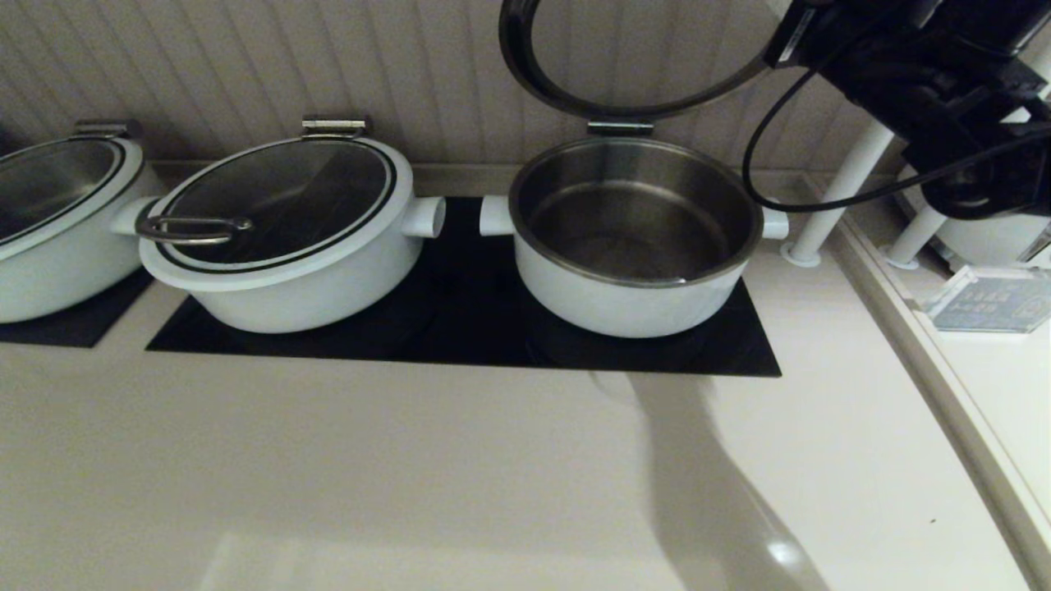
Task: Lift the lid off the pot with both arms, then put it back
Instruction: Open the pot lid completely, then close the pot lid
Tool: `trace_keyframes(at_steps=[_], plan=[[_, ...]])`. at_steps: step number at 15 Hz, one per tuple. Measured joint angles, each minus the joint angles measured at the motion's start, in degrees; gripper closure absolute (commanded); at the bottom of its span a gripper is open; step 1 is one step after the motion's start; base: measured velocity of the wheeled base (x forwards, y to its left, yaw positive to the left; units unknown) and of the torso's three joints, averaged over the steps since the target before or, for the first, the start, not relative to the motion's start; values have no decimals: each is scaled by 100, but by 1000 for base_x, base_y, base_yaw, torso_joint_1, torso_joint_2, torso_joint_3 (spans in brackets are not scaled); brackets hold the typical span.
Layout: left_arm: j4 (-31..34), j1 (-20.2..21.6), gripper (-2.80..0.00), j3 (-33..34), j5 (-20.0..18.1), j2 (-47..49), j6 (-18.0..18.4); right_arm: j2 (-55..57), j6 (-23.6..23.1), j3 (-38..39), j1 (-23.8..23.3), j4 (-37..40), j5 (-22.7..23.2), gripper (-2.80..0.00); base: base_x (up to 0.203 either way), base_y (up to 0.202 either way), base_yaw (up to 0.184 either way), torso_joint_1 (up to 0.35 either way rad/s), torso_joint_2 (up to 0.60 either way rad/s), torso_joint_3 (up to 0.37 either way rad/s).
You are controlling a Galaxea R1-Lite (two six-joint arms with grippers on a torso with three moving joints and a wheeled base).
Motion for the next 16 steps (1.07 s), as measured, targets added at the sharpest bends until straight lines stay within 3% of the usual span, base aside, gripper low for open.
trace_keyframes(at_steps=[10,16], plan=[[-1,-2,0,0,0,0,-7,-401,-6,86,-1,390,-8,0,0,0,0,0,0,0],[-2,-2,0,0,-1,-1,-9,-818,-17,640,16,608,24,0,0,0,0,0,0,0]])
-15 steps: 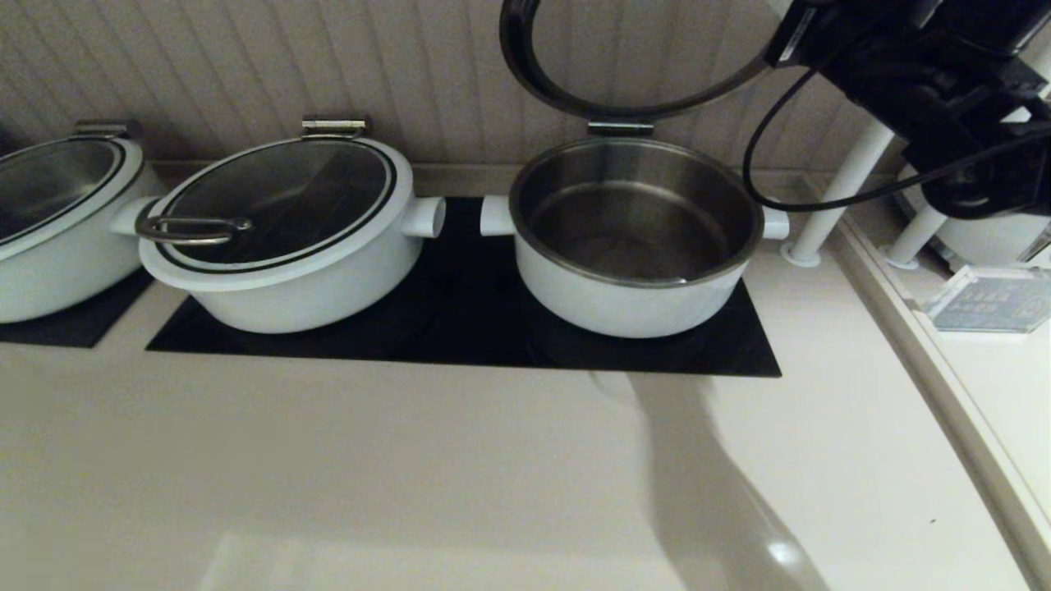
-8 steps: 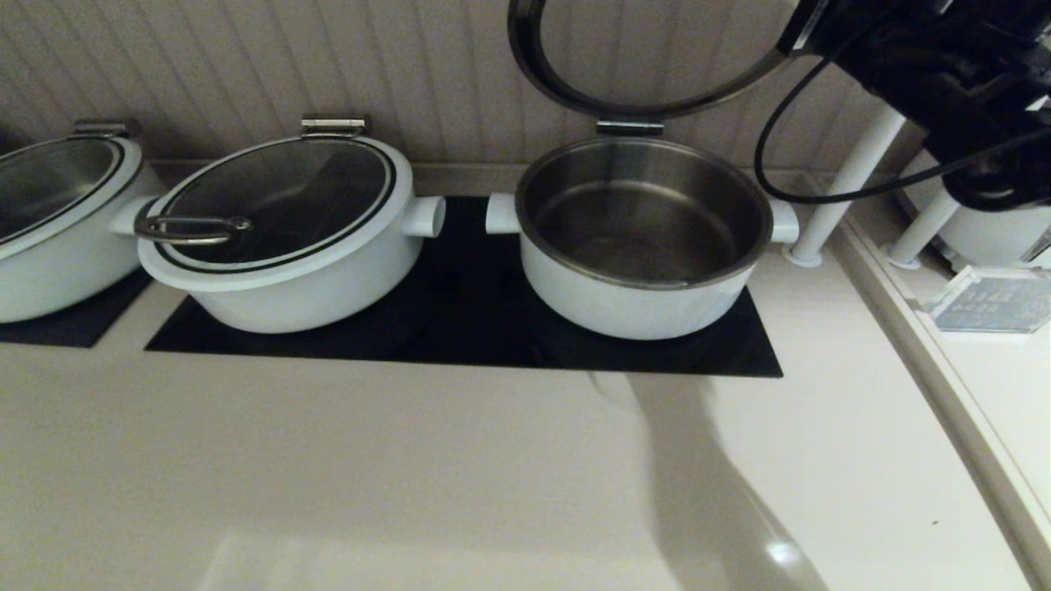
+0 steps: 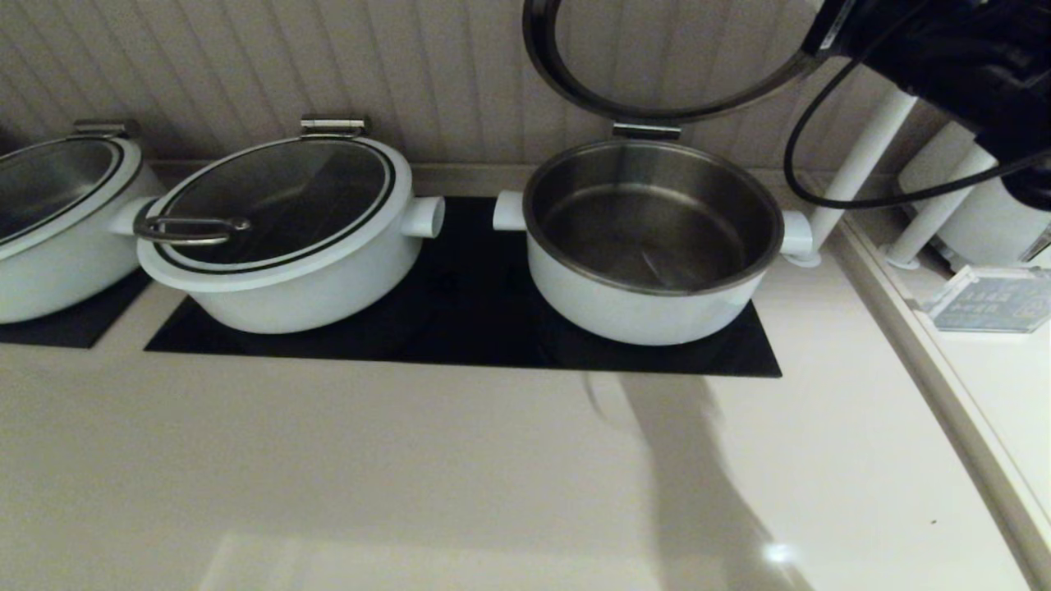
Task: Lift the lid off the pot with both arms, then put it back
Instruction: Close the pot lid
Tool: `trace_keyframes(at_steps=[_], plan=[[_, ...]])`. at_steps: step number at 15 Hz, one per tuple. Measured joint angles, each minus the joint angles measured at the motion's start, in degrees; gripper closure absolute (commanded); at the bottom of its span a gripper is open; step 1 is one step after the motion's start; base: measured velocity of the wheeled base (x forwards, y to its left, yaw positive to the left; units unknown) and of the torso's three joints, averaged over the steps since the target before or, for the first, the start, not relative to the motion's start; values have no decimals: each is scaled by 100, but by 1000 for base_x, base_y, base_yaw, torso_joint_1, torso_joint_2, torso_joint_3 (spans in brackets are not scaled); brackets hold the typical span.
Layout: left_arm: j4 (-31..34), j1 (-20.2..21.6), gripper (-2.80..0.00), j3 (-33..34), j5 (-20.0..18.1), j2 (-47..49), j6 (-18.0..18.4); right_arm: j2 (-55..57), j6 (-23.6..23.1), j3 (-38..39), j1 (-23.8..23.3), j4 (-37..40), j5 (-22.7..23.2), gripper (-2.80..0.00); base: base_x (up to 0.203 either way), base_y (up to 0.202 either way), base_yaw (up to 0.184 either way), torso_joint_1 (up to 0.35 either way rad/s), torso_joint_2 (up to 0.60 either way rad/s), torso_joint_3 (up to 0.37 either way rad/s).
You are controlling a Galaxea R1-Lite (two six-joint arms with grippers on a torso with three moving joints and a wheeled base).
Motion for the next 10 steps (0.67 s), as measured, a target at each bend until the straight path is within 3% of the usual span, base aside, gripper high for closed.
trace_keyframes(at_steps=[10], plan=[[1,0,0,0,-1,1,5,-772,9,1260,19,273,101,0,0,0,0,0,0,0]])
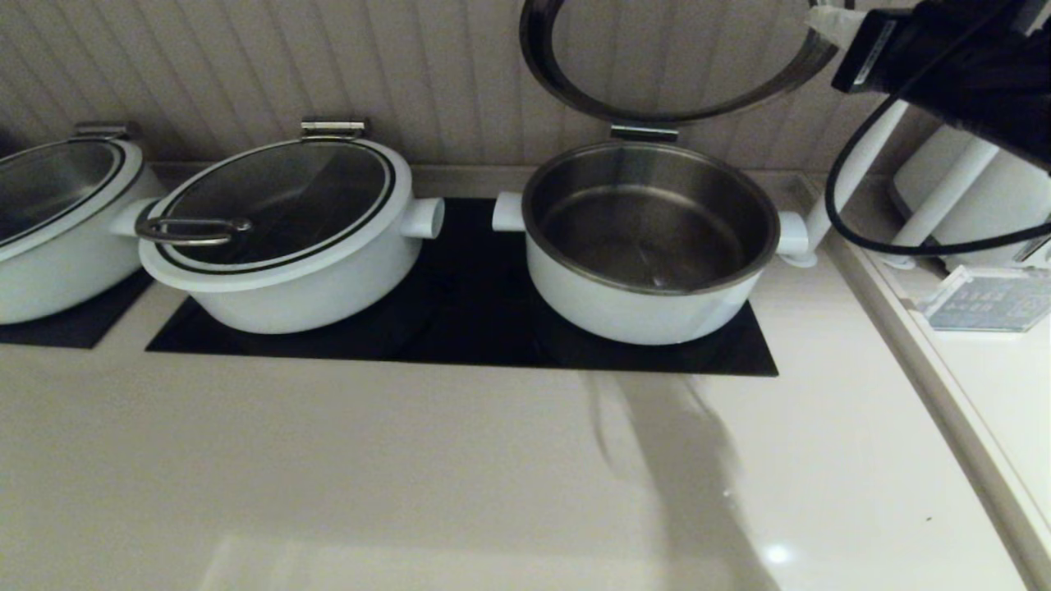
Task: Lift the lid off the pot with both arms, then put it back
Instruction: Close the pot lid
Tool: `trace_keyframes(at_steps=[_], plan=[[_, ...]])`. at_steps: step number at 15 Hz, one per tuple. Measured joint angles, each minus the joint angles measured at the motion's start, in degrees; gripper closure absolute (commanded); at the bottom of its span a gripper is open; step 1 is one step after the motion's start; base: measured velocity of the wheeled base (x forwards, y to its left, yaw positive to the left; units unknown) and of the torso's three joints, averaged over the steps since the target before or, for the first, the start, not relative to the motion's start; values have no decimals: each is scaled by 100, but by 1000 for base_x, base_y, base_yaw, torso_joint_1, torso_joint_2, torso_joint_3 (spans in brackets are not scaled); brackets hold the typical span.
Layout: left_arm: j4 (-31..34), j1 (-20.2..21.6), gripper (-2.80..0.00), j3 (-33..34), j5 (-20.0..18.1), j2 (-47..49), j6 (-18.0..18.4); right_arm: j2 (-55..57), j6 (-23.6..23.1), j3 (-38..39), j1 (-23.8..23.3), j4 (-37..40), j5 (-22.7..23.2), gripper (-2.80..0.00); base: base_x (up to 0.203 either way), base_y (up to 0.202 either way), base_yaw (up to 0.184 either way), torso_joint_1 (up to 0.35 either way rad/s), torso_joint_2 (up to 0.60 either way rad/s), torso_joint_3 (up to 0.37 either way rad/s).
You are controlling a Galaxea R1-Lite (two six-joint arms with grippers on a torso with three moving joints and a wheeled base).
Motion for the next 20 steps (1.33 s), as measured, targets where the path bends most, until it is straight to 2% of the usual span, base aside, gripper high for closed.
trace_keyframes(at_steps=[6,10,12,14,16,20], plan=[[1,2,0,0,2,-1,0,-580,1,908,-6,70,10,0,0,0,0,0,0,0],[-1,2,0,0,2,-1,-2,-1293,2,1587,-24,611,-10,0,0,0,0,0,0,0],[1,0,0,0,2,-1,-5,-1629,0,1659,-137,955,-8,0,0,0,0,0,0,0],[1,2,0,0,1,-1,-2,-1763,6,1237,-330,1165,23,0,0,0,0,0,0,0],[-1,2,0,0,1,-1,0,-1709,6,461,-563,1421,212,0,0,0,0,0,0,0],[-1,0,0,0,2,-1,-4,-960,-9,-1539,-966,1827,968,0,0,0,0,0,0,0]])
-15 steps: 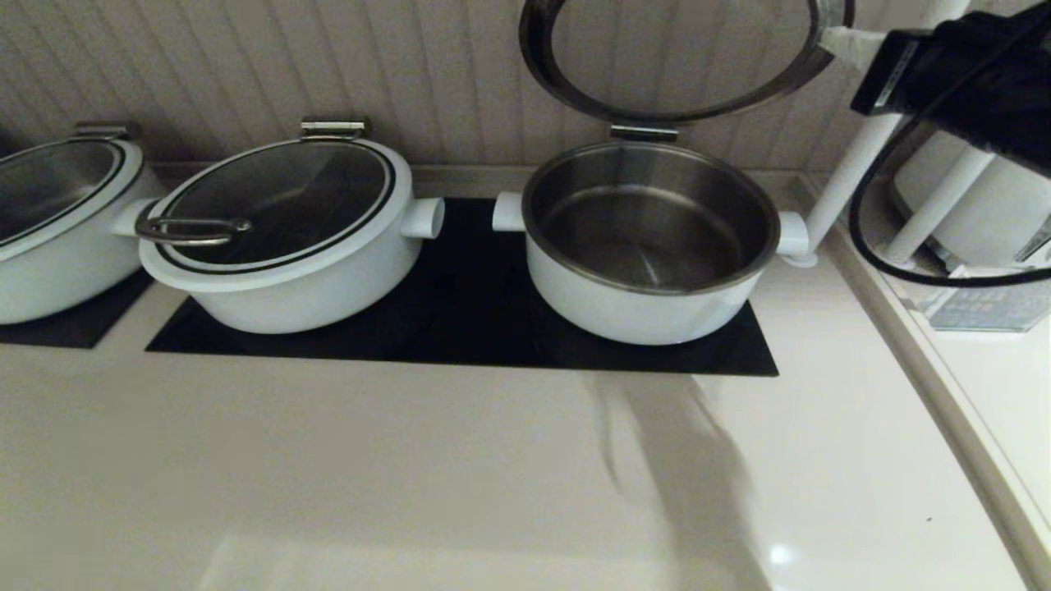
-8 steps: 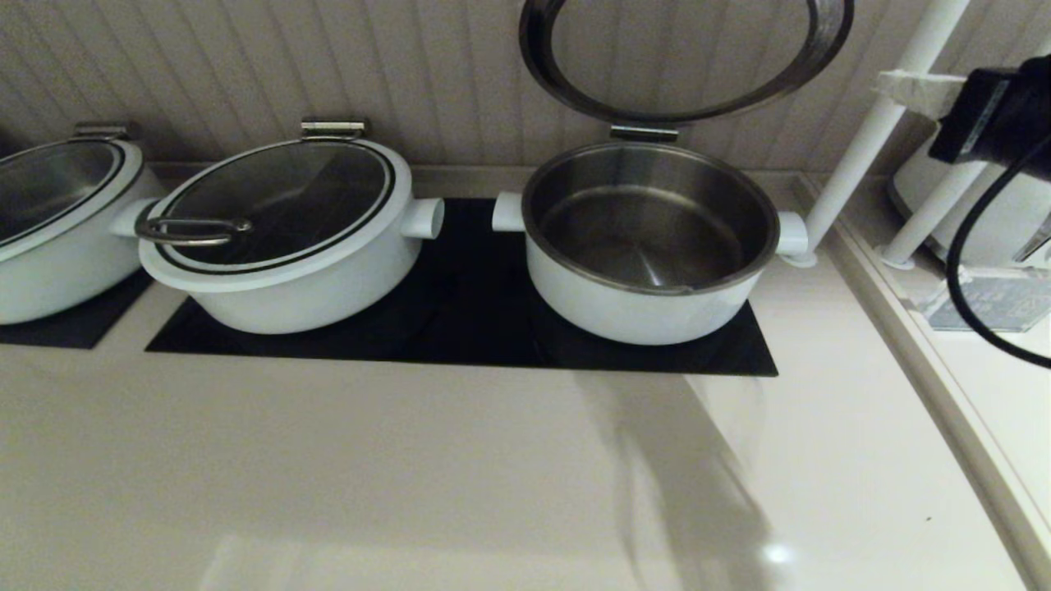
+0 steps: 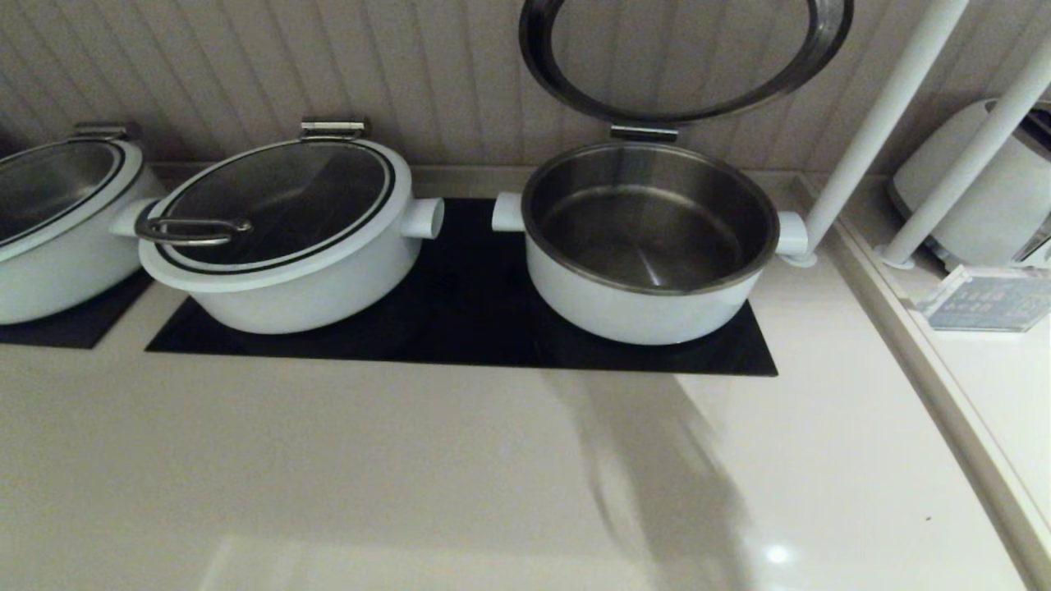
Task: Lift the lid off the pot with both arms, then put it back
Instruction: Close the pot lid
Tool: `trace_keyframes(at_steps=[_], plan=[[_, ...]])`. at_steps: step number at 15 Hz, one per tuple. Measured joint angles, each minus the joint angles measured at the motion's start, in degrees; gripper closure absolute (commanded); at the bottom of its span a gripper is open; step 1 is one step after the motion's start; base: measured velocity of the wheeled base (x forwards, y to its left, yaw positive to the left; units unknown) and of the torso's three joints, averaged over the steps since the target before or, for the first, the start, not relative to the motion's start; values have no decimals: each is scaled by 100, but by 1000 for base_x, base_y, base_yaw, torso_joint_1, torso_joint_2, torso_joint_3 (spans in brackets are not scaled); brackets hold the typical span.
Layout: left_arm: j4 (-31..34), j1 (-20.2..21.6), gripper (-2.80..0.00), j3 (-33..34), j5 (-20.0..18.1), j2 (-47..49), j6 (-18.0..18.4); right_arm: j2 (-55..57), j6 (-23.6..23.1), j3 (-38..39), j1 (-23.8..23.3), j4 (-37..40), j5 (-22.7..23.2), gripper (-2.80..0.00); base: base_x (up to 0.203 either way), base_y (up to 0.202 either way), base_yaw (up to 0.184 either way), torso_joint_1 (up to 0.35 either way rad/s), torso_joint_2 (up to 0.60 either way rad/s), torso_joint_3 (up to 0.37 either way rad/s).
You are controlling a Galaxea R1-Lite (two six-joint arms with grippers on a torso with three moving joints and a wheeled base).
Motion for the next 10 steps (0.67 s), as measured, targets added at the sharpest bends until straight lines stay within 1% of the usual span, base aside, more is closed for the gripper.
trace_keyframes(at_steps=[1,3,4,5,7,10], plan=[[0,0,0,0,-1,0,2,297,-6,-476,-45,56,246,0,0,0,0,0,0,0],[0,0,0,0,-2,0,-1,818,-29,-1122,-93,59,804,0,0,0,0,0,0,0],[1,0,0,0,-1,0,-1,1037,-88,-1274,-106,-15,1107,0,0,0,0,0,0,0],[1,0,0,0,-1,0,2,1212,-196,-1346,-114,-102,1316,0,0,0,0,0,0,0],[0,0,0,0,-1,0,2,1533,-449,-1410,-123,-302,1483,0,0,0,0,0,0,0],[0,-1,0,0,-1,0,1,1832,-534,-1428,-123,-533,1628,0,0,0,0,0,0,0]])
